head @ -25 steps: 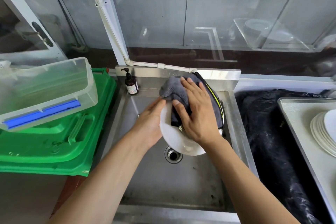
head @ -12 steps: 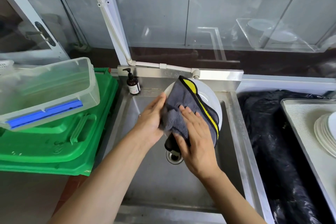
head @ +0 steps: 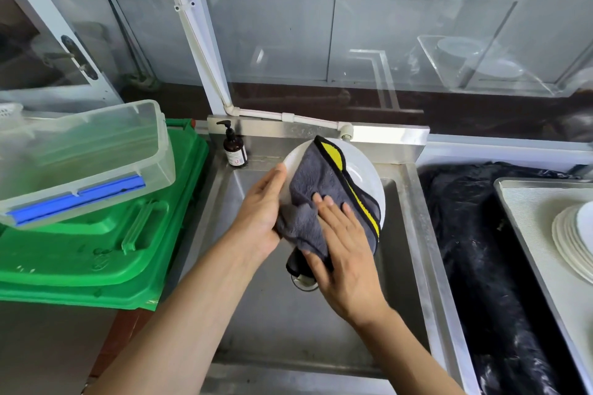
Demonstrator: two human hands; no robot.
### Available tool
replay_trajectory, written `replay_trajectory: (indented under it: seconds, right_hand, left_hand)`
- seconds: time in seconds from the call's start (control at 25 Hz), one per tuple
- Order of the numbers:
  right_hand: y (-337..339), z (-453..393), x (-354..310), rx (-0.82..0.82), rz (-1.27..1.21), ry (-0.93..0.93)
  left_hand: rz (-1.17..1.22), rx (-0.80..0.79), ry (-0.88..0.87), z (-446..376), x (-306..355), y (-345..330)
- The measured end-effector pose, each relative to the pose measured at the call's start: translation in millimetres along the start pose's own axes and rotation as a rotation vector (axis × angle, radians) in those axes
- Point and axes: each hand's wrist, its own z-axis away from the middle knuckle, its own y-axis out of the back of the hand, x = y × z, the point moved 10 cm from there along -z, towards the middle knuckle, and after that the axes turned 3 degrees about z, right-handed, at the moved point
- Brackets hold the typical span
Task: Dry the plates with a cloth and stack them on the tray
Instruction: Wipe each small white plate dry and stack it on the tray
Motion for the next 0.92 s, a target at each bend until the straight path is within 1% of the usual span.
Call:
replay_trajectory:
  seconds: [0.12, 0.24, 0.36, 0.44, 0.48, 0.56, 0.6, 0.68, 0.72, 0.76, 0.84, 0.92]
  right_hand:
    - [4.6, -4.7, 8.0, 0.076, -0.006, -0.111]
    - [18.3, -37.9, 25.7, 0.143, -0.042, -0.27]
    - [29.5, -68.3, 52.2, 0.124, -0.021, -0.359]
    - [33.4, -72.9, 74.5, 0.123, -0.106, -0.459]
    - [34.0, -71.3, 77.7, 0.145, -0.149, -0.475]
    - [30.3, -65.9, 63.2, 0.175, -0.137, -0.413]
    - [26.4, -65.6, 48.9, 0.165, -0.082, -0.334]
    - [21.8, -79.6, 32.0, 0.119, 0.002, -0.171]
    - [22.3, -86.0, 35.2, 0.111, 0.017, -0.159]
    - [25.4, -89.2, 45.8, 0.123, 0.001, -0.215]
    - [35.0, -82.1, 82.1, 0.192, -0.119, -0.449]
    - [31.6, -56.6, 104.7, 0.244, -0.222, -0.658]
  left_hand:
    - [0.003, 0.008, 0.011, 2.3, -2.1, -3.8]
    - [-0.031, -0.009, -0.052, -0.4, -0.3, -12.5]
    - [-0.034, -0.067, -0.058, -0.8, -1.3, -14.4]
    - [-0.063, -0.048, -0.067, -2.5, 1.9, -8.6]
    - [-0.103, -0.045, -0.087, -4.2, 5.0, -7.1]
    - [-0.171, -0.081, -0.115, -5.0, 8.4, -10.8]
    - [-0.176, -0.09, -0.113, -4.2, 7.1, -12.0]
    - [-0.138, -0.066, -0.098, -5.7, 3.8, -7.9]
    - [-0.115, -0.046, -0.091, -6.4, 3.5, -5.4]
    - [-0.089, -0.028, -0.083, -7.8, 4.0, -3.2]
    - [-0.044, -0.003, -0.07, -10.0, 9.0, -0.5]
    - [-0.022, 0.005, -0.063, -12.6, 16.4, 0.5]
